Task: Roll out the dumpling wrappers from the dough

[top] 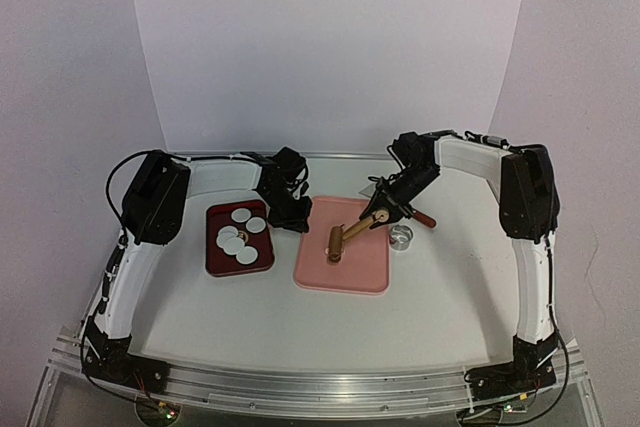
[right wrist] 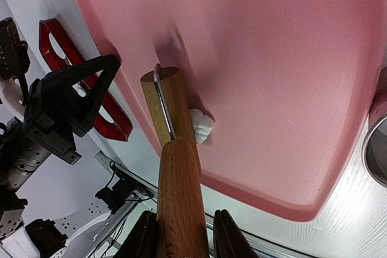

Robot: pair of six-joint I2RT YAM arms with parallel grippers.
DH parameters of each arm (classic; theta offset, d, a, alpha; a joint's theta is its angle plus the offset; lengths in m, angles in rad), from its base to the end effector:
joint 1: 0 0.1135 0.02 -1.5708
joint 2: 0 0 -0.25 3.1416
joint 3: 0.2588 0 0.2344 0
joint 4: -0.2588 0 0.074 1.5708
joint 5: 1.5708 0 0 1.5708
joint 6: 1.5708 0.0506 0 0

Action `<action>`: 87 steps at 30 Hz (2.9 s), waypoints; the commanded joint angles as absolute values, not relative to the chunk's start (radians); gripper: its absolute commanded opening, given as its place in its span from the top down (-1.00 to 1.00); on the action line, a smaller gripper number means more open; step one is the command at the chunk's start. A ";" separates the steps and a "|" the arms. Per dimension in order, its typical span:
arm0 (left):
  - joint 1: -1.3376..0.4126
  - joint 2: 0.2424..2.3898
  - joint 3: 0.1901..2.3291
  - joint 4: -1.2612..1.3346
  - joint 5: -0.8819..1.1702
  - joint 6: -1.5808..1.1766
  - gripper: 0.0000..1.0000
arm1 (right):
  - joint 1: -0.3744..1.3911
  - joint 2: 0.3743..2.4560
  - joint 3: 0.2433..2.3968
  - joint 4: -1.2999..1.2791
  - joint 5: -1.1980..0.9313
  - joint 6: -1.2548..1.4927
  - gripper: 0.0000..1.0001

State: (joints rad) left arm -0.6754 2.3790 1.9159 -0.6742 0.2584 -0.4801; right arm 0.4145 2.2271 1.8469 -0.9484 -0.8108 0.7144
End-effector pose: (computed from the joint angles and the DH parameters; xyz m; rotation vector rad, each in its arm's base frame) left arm 0.3680 -0.3114 0.1271 0.3586 2.8249 -0.6521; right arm 0.3800 0.2073 0.1775 -0.2612 -2.6632 -1.1429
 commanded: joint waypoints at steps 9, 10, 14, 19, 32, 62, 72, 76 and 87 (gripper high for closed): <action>-0.681 2.403 1.959 -0.664 0.251 -0.501 1.00 | 0.403 2.320 1.812 -1.053 -0.430 0.666 1.00; -0.681 2.403 1.957 -0.663 0.252 -0.502 1.00 | 0.403 2.321 1.811 -1.053 -0.423 0.663 1.00; -0.681 2.401 1.954 -0.657 0.254 -0.506 1.00 | 0.402 2.331 1.799 -1.050 -0.396 0.646 1.00; -0.681 2.407 1.954 -0.654 0.263 -0.510 1.00 | 0.408 2.343 1.784 -1.044 -0.342 0.623 1.00; -0.681 2.416 1.965 -0.655 0.276 -0.508 1.00 | 0.439 2.416 1.772 -1.013 -0.273 0.621 1.00; -0.681 2.406 1.943 -0.649 0.296 -0.492 1.00 | 0.492 2.466 1.807 -1.012 -0.228 0.640 1.00; -0.661 2.370 1.876 -0.629 0.285 -0.519 1.00 | 0.460 2.391 1.735 -1.009 -0.148 0.676 1.00; -0.646 2.349 1.840 -0.602 0.286 -0.528 1.00 | 0.433 2.350 1.681 -0.994 -0.132 0.685 1.00; -0.639 2.355 1.850 -0.610 0.262 -0.532 1.00 | 0.396 2.297 1.630 -0.988 -0.093 0.684 1.00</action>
State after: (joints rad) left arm -0.6510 2.3650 1.8637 -0.6118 0.3126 -0.5251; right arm 0.4432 2.1857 1.7435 -0.8233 -0.7300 0.6971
